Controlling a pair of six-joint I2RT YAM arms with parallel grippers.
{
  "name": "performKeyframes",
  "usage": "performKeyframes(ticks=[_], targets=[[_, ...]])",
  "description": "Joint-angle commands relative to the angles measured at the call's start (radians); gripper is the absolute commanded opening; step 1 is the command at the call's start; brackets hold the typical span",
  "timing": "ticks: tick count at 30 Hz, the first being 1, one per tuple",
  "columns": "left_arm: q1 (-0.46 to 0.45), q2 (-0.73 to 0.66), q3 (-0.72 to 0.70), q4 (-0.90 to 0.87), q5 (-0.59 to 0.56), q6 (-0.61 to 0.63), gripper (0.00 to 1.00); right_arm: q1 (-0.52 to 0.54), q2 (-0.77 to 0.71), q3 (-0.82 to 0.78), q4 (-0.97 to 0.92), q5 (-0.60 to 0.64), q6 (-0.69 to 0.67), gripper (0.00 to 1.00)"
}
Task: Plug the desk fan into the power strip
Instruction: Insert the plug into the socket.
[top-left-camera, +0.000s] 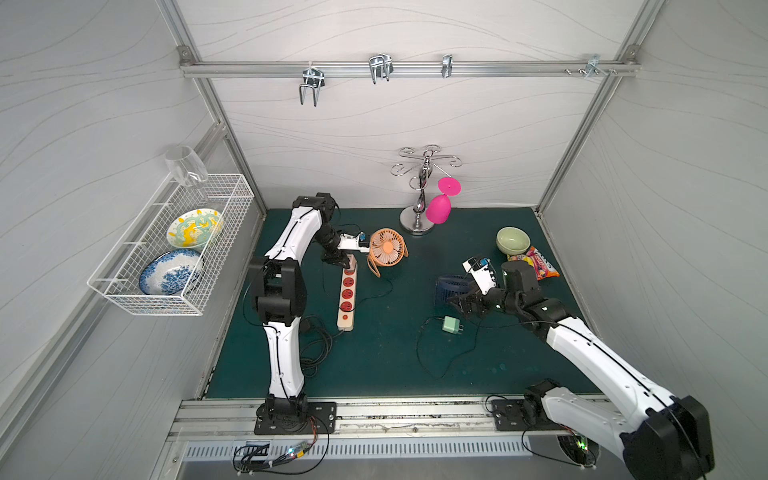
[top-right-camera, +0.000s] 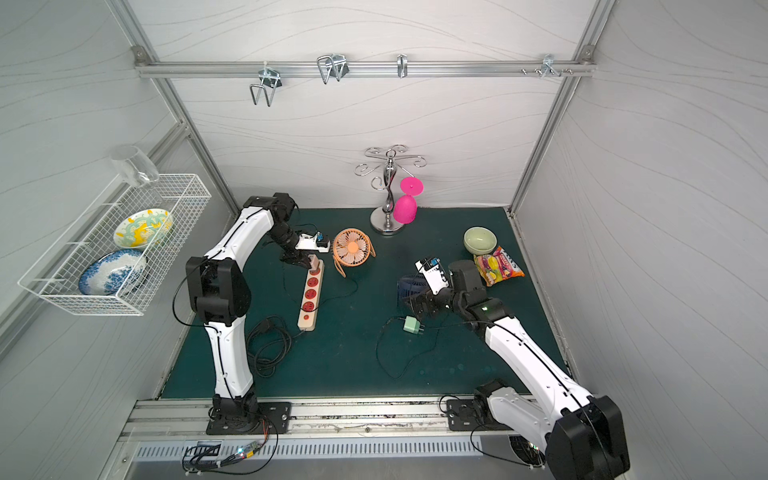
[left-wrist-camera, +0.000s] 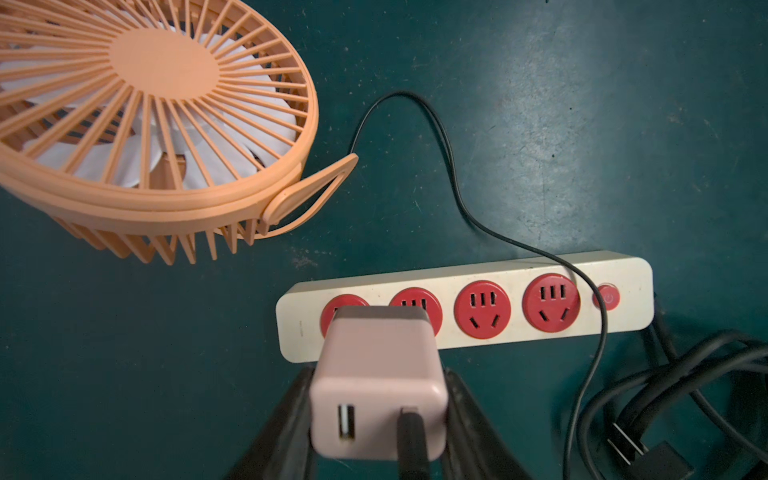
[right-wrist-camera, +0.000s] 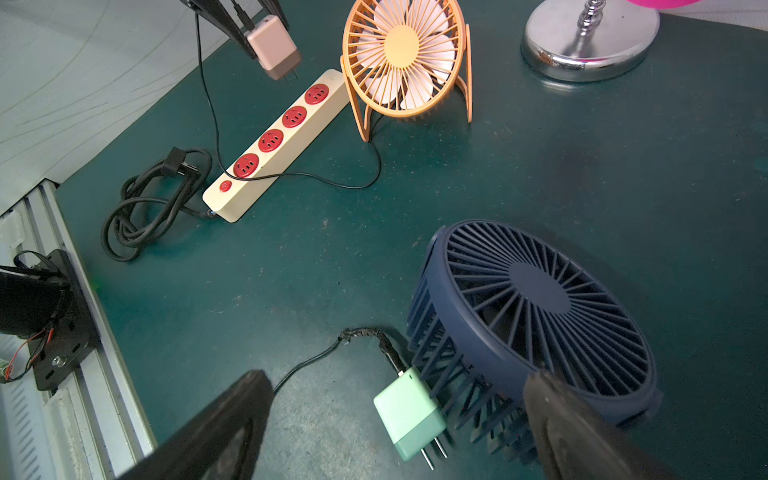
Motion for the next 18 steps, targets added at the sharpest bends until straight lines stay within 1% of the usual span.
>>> performKeyframes(ticks=[1,12,18], targets=[[0.003,0.016,-0.006,0.043,0.0,-0.011,0.0,-0.004,0.004,0.028,-0.01,-0.008,0.007,0.99],[0.004,0.06,-0.004,0.062,-0.011,-0.037,0.0,-0.005,0.016,0.035,-0.024,-0.026,0.005,0.99],[0.004,0.094,0.02,0.065,-0.026,-0.086,0.0,-0.005,0.021,0.036,-0.026,-0.027,0.005,0.99]])
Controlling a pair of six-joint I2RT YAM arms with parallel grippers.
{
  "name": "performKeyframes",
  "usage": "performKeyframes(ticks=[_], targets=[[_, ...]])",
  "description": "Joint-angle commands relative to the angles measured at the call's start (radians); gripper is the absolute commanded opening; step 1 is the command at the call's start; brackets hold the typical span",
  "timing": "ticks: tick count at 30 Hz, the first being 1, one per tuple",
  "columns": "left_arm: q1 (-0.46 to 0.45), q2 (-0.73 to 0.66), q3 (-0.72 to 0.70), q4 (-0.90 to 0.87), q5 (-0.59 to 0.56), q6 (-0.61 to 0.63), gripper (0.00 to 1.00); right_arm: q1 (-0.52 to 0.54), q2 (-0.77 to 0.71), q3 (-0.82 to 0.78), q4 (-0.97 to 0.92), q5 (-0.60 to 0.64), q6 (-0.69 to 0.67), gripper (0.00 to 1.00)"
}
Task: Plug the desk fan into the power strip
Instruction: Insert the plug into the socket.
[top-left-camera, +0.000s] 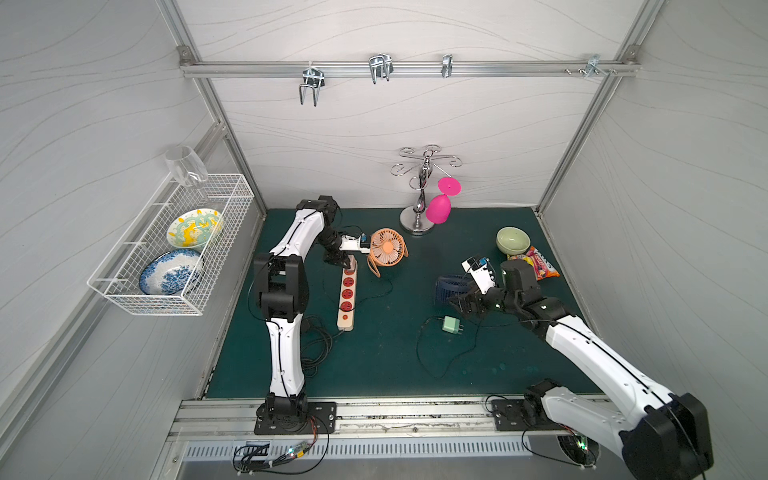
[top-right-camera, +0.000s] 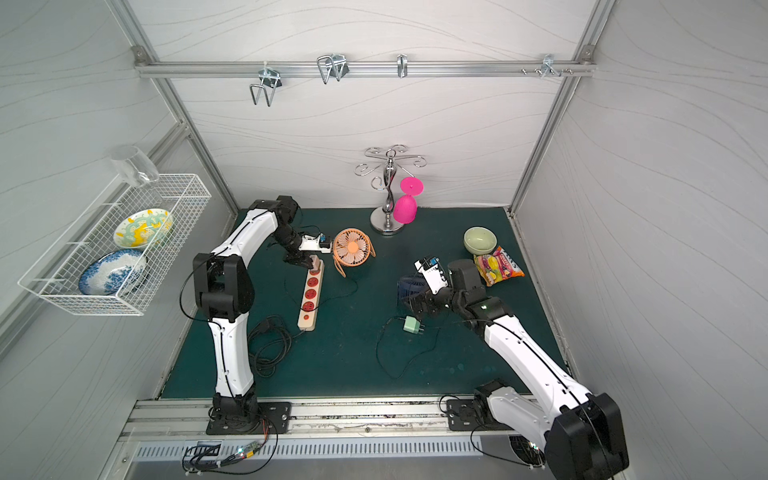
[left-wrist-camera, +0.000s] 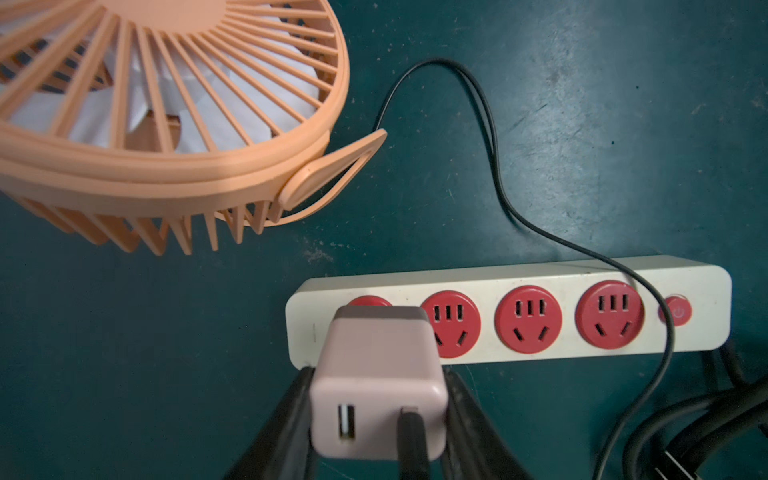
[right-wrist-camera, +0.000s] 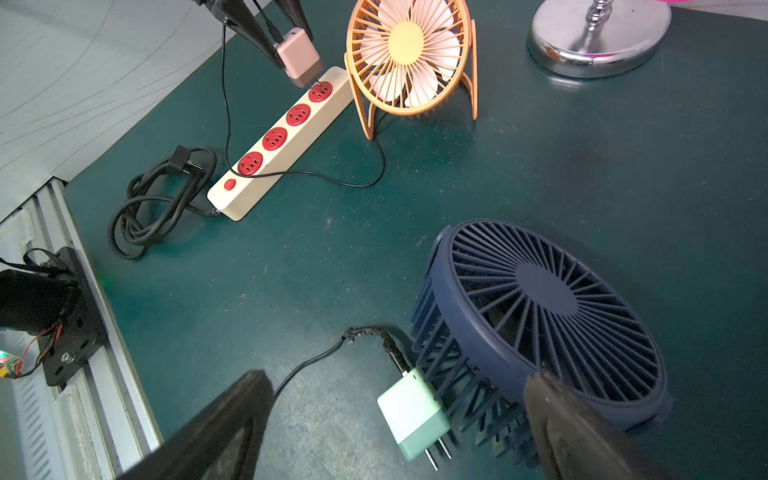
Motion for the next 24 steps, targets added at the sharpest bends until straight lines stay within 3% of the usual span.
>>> performKeyframes(ticks=[1,24], targets=[[0.004,0.035,0.026,0.001,-0.001,-0.036,0.0,-0.004,0.007,0.024,-0.018,-0.015,0.003,0.99],[0.005,0.032,-0.002,0.042,-0.041,-0.055,0.0,-0.004,0.019,0.024,-0.014,-0.017,0.004,0.99]])
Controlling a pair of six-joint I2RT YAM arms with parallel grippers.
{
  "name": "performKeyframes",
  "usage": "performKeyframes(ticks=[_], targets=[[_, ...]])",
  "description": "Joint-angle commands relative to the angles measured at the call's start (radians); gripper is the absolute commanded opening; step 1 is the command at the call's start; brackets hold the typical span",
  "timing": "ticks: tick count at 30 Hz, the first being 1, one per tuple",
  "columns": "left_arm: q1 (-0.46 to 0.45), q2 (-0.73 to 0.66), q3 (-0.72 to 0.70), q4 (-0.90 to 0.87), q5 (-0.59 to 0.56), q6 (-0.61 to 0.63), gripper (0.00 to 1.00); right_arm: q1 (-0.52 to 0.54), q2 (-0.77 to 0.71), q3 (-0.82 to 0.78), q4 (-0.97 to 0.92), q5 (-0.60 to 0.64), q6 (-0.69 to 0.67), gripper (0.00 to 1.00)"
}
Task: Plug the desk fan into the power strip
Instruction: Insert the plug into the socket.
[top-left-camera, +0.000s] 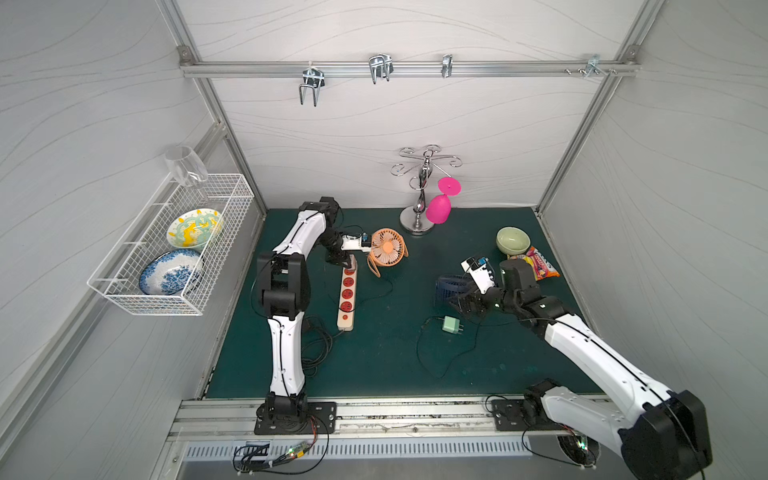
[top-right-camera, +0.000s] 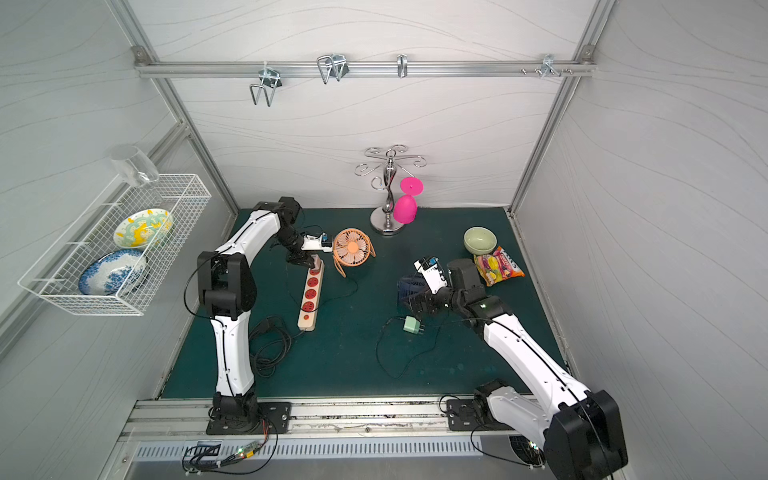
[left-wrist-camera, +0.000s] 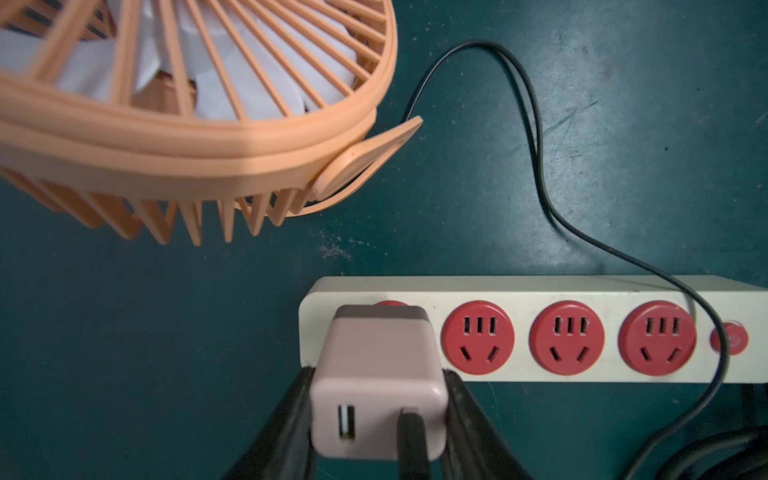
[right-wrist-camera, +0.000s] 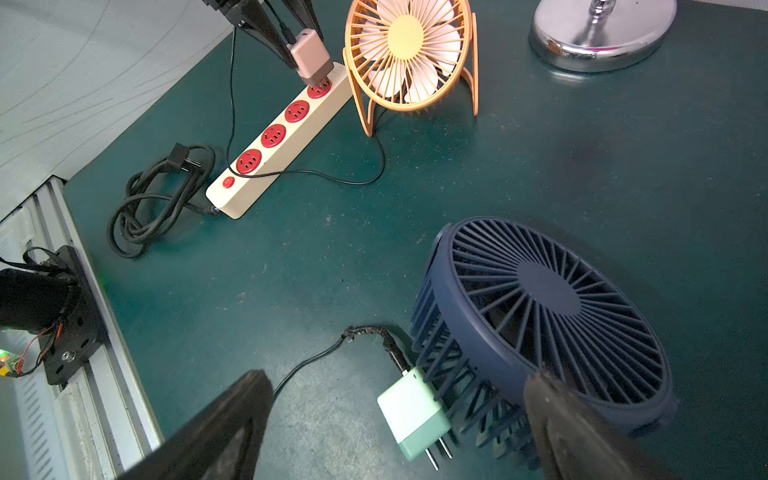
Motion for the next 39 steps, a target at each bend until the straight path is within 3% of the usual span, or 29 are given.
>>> performKeyframes(ticks=[1,21,33,39], targets=[[0.005,0.006,-0.006,-0.01,-0.029,-0.006,0.0,-0.004,0.005,0.023,-0.012,-0.016,0.004,0.99],[0.016,-0.026,-0.036,-0.031,-0.006,-0.001,0.0,-0.005,0.013,0.021,-0.009,-0.025,0.007,0.99],[0.007,0.026,-0.009,-0.017,-0.084,-0.003,0.0,-0.006,0.015,0.024,-0.009,-0.027,0.007,0.99],[-0.026,0.087,0.077,-0.066,-0.135,-0.096,0.0,-0.006,0.018,0.026,-0.013,-0.025,0.004,0.99]])
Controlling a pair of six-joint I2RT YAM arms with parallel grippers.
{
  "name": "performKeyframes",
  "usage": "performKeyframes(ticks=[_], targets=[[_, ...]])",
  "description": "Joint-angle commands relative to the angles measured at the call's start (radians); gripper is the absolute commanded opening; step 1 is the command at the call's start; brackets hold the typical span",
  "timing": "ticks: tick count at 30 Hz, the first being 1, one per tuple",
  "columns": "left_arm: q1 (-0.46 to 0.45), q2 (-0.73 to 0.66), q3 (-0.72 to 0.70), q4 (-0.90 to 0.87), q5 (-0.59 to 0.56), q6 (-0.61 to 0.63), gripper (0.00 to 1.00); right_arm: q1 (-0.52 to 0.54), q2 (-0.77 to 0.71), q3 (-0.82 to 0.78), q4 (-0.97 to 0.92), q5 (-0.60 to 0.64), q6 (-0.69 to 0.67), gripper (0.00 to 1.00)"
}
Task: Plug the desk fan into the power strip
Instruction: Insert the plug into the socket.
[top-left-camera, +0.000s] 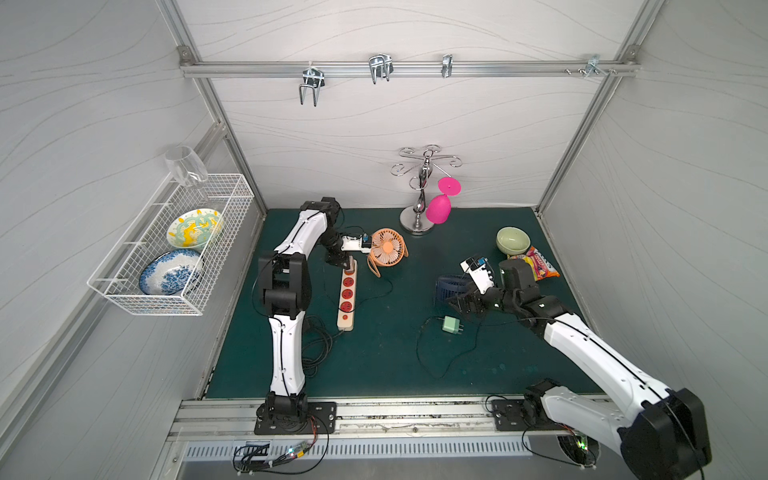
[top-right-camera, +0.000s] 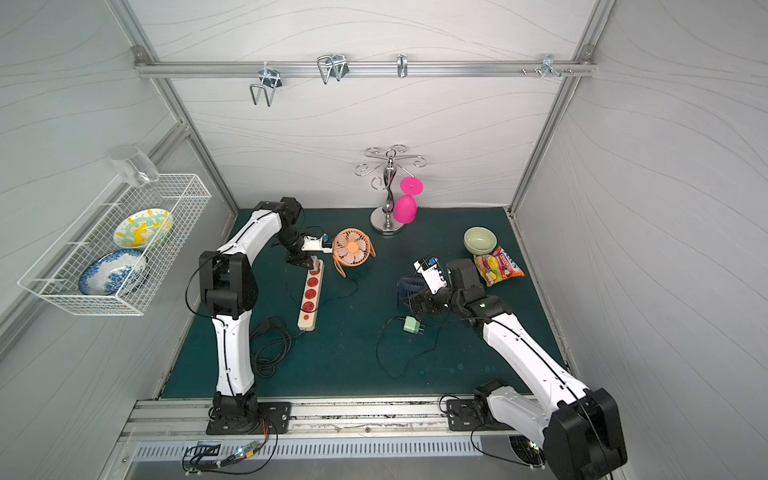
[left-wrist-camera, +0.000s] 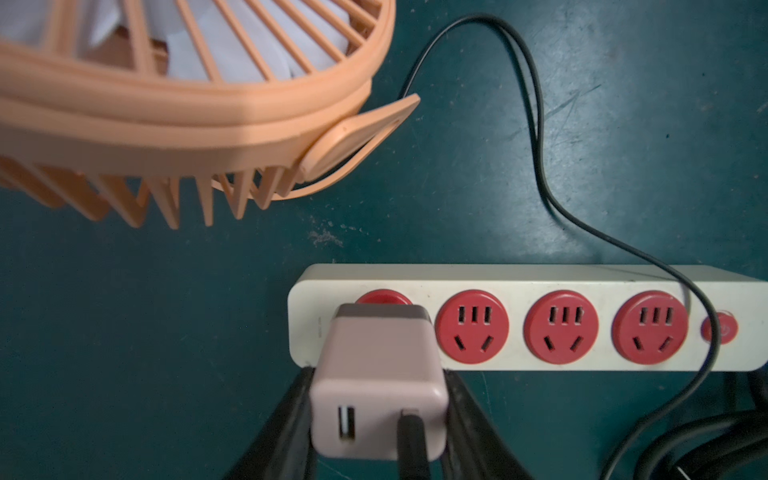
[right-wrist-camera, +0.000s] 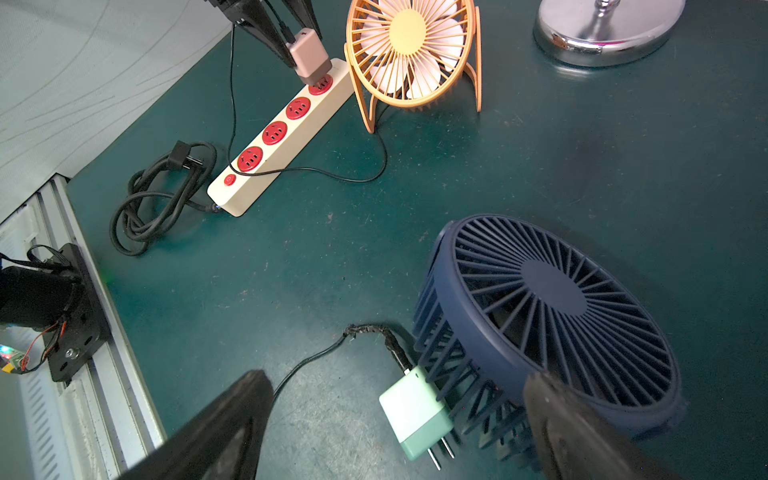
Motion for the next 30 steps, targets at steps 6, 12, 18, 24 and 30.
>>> performKeyframes(ticks=[6,12,18,24,30], targets=[[-0.03,0.093,0.046,-0.021,-0.121,-0.087,0.0,-0.005,0.013,0.027,-0.014,-0.024,0.005,0.99],[-0.031,0.077,0.012,-0.023,-0.192,-0.08,0.0,-0.006,0.012,0.025,-0.014,-0.025,0.006,0.99],[-0.045,0.047,-0.023,-0.003,-0.228,-0.048,0.0,-0.005,0.013,0.027,-0.014,-0.024,0.004,0.99],[-0.056,0.141,0.124,-0.064,-0.239,-0.107,0.0,-0.005,0.014,0.025,-0.016,-0.023,0.005,0.99],[-0.054,0.103,0.012,-0.002,-0.246,-0.107,0.0,-0.005,0.013,0.024,-0.011,-0.025,0.007,0.99]])
